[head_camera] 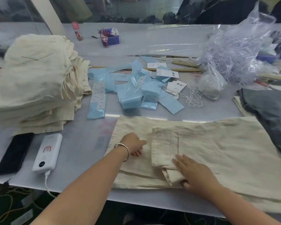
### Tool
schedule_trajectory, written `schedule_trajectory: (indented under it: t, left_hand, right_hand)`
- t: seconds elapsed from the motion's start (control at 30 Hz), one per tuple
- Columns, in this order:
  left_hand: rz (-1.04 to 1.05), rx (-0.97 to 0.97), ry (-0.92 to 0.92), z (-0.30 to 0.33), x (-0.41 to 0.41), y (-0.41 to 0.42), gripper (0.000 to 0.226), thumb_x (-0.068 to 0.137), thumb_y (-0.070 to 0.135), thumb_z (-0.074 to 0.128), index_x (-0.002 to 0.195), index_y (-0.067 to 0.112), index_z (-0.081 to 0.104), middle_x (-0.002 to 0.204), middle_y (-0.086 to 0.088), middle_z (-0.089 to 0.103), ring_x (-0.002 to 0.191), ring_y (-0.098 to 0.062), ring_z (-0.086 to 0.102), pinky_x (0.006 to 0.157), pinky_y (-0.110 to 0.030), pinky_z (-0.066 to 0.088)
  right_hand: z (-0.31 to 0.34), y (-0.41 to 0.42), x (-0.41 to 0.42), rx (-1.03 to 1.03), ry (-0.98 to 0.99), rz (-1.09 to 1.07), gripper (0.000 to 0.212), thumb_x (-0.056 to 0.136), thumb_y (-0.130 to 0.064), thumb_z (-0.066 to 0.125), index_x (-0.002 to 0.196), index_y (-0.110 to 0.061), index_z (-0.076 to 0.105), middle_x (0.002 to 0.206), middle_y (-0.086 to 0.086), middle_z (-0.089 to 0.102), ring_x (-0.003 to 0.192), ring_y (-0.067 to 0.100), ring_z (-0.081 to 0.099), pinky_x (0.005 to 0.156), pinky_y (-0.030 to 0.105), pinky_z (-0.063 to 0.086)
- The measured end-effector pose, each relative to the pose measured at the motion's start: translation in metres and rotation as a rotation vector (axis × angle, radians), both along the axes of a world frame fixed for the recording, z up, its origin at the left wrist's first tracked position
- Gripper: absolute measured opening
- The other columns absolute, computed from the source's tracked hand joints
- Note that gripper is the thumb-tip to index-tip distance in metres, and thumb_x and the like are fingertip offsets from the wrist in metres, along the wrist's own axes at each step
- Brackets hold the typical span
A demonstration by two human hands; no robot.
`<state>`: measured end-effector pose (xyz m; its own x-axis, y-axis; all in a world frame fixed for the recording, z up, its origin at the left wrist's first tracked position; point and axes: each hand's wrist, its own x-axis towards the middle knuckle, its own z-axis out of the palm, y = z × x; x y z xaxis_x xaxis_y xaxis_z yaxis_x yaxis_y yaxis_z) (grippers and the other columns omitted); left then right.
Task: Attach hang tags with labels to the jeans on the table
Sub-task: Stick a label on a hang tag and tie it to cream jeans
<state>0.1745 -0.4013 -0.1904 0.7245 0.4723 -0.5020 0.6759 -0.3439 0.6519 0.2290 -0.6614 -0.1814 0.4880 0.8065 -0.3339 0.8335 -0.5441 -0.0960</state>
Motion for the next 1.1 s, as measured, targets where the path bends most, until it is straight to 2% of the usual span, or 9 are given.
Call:
schedule_trajectory:
  t: [0.13,0.23,0.37,0.47,0.53,0.6,0.77,0.93,1.1]
  left_hand:
    - [0.092,-0.373,0.100,0.002,0.009,-0.041,0.084,0.084,0.074,0.044,0.077,-0.007,0.068,0.067,-0.020,0.072,0.060,-0.030,0.072,0.043,-0.022,0.050]
    - [0.166,-0.866,0.038,0.031,0.027,-0.065,0.099,0.074,0.084,0.048,0.112,-0.007,0.058,0.094,-0.028,0.071,0.081,-0.039,0.072,0.060,-0.037,0.060]
    - [0.023,-1.113,-0.217,0.108,0.061,-0.078,0.045,0.095,0.038,0.051,0.123,0.003,0.054,0.091,-0.015,0.066,0.077,-0.026,0.071,0.067,-0.034,0.058]
    - [-0.112,-1.137,-0.506,0.163,0.060,-0.062,0.034,0.084,0.005,0.039,0.084,0.000,0.073,0.074,-0.007,0.066,0.069,-0.014,0.067,0.066,-0.023,0.054]
    - [-0.071,-1.058,-0.585,0.182,0.048,-0.034,0.020,0.075,0.005,0.044,0.069,-0.001,0.062,0.069,-0.009,0.055,0.063,-0.016,0.057,0.061,-0.024,0.050]
    - [-0.016,-0.948,-0.595,0.182,0.029,0.000,0.024,0.070,0.003,0.055,0.094,-0.001,0.052,0.079,-0.012,0.047,0.071,-0.018,0.051,0.068,-0.028,0.045]
    - [0.241,-0.810,-0.419,0.118,-0.030,0.074,0.023,0.073,-0.011,0.049,0.092,-0.006,0.062,0.090,-0.020,0.062,0.075,-0.027,0.065,0.066,-0.033,0.057]
    - [0.440,-0.282,-0.071,0.011,-0.069,0.094,0.029,0.080,0.002,0.074,0.108,-0.002,0.068,0.104,-0.018,0.071,0.094,-0.031,0.068,0.087,-0.044,0.055]
    - [0.324,0.353,-0.205,-0.006,-0.076,0.093,0.021,0.071,0.021,0.075,0.080,0.018,0.056,0.080,0.004,0.061,0.074,-0.020,0.055,0.057,-0.026,0.036]
  right_hand:
    - [0.016,-0.007,0.020,0.371,0.125,-0.433,0.051,0.085,-0.008,0.055,0.133,-0.028,0.054,0.126,0.001,0.064,0.120,0.024,0.055,0.089,0.031,0.043]
    - [0.045,-0.019,0.031,0.707,0.094,-0.541,0.039,0.079,0.001,0.056,0.108,-0.023,0.067,0.090,0.005,0.072,0.090,0.031,0.065,0.070,0.039,0.045]
    - [0.108,-0.011,0.029,0.898,-0.272,-0.390,0.038,0.073,-0.013,0.051,0.105,-0.018,0.070,0.084,0.009,0.073,0.075,0.037,0.067,0.060,0.033,0.044]
    - [0.155,0.012,0.026,1.027,-0.408,-0.316,0.036,0.073,-0.011,0.053,0.104,-0.011,0.070,0.087,0.011,0.073,0.074,0.036,0.067,0.060,0.029,0.043]
    - [0.174,0.031,0.012,1.081,-0.450,-0.197,0.038,0.074,-0.016,0.048,0.105,-0.011,0.070,0.093,0.007,0.073,0.082,0.031,0.068,0.062,0.029,0.048]
    - [0.175,0.054,-0.009,1.071,-0.377,-0.069,0.041,0.072,-0.023,0.048,0.106,-0.014,0.068,0.101,0.003,0.072,0.093,0.028,0.066,0.066,0.033,0.052]
    - [0.110,0.112,-0.050,0.741,-0.069,0.164,0.055,0.078,-0.047,0.062,0.124,-0.017,0.057,0.131,0.001,0.057,0.115,0.026,0.054,0.086,0.038,0.052]
    - [0.003,0.124,-0.043,0.129,0.069,0.054,0.072,0.091,-0.068,0.031,0.153,-0.033,0.017,0.163,0.002,-0.001,0.150,0.022,0.000,0.118,0.040,-0.004]
    - [-0.022,0.133,-0.055,0.145,-0.048,0.002,0.087,0.064,-0.085,0.038,0.122,-0.028,0.066,0.133,0.010,0.059,0.120,0.028,0.059,0.107,0.046,0.013]
